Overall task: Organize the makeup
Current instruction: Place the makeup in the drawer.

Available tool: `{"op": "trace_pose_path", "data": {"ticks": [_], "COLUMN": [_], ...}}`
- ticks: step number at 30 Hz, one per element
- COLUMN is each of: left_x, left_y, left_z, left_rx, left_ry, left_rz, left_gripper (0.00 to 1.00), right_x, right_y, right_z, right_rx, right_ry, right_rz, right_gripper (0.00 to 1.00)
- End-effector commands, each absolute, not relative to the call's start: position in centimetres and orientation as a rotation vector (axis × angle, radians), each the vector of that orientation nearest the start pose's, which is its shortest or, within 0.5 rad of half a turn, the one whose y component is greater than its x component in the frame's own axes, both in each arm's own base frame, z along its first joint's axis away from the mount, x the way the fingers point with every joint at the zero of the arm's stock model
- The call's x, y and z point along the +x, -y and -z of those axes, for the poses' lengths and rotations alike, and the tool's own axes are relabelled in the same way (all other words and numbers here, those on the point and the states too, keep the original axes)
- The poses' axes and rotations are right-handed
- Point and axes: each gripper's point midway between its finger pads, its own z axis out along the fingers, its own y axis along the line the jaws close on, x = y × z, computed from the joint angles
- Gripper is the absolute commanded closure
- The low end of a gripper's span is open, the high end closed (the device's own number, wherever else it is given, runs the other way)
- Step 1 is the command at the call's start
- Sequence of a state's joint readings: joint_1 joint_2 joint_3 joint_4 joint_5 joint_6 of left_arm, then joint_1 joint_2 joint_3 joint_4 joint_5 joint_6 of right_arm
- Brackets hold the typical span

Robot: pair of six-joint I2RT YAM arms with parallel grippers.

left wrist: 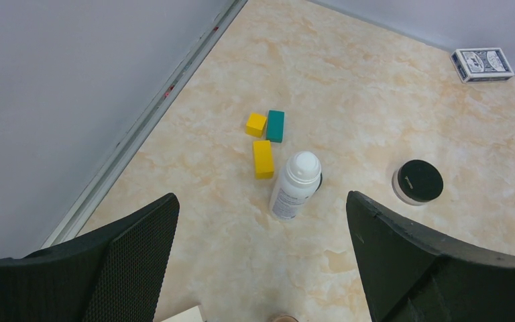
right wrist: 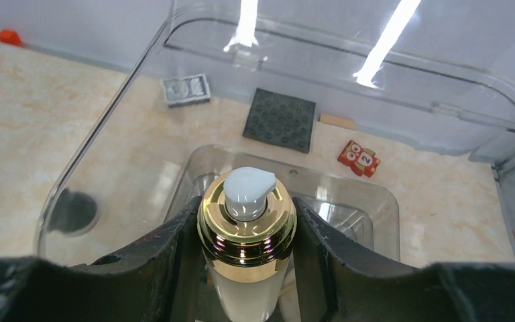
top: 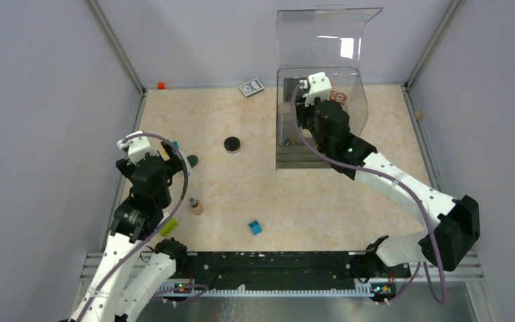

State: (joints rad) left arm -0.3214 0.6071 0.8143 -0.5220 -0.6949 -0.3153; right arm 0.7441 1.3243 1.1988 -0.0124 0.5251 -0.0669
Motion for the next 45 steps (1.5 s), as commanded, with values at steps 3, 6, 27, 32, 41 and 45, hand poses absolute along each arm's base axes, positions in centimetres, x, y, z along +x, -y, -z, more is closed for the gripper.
{"op": "trace_pose_path", "data": {"ticks": [3, 6, 27, 32, 41, 45], "left_x": [25.2, 25.3, 25.3, 25.4, 25.4, 25.4], "left_y": [-2.3, -2.3, -2.2, -2.2, -2.3, -2.2], "left_z": [-27.2, -27.2, -27.1, -27.0, -27.0, -27.0], "left_rx": [-0.458, -0.456, -0.446, -0.443, -0.444, -0.443], "left_ry": [-1.735, -1.738, -1.739, -1.742, -1.74, -1.741], "left_rz": [-0.182, -0.182, -0.183, -0.184, -0.187, -0.187], "left_gripper": [0.01, 0.01, 0.01, 0.01, 0.01, 0.01], "right_x": [40.9, 42.6, 45.7, 46.6, 47.5, 47.5], "right_y": [-21.3, -21.2, -25.2, -26.0, -26.5, -26.5], "right_z": [-37.0, -36.1, -31.0, -30.3, -29.4, -29.3], "right_rx": [-0.091, -0.034, -0.176, -0.2, -0.251, -0.258], "right_ry": [-1.469, -1.47, -1.394, -1.39, -1.389, -1.403], "right_rz": [-0.168, -0.237, -0.333, -0.334, -0.295, -0.29], "right_gripper": [1.0, 1.0, 1.0, 1.0, 1.0, 0.77]}}
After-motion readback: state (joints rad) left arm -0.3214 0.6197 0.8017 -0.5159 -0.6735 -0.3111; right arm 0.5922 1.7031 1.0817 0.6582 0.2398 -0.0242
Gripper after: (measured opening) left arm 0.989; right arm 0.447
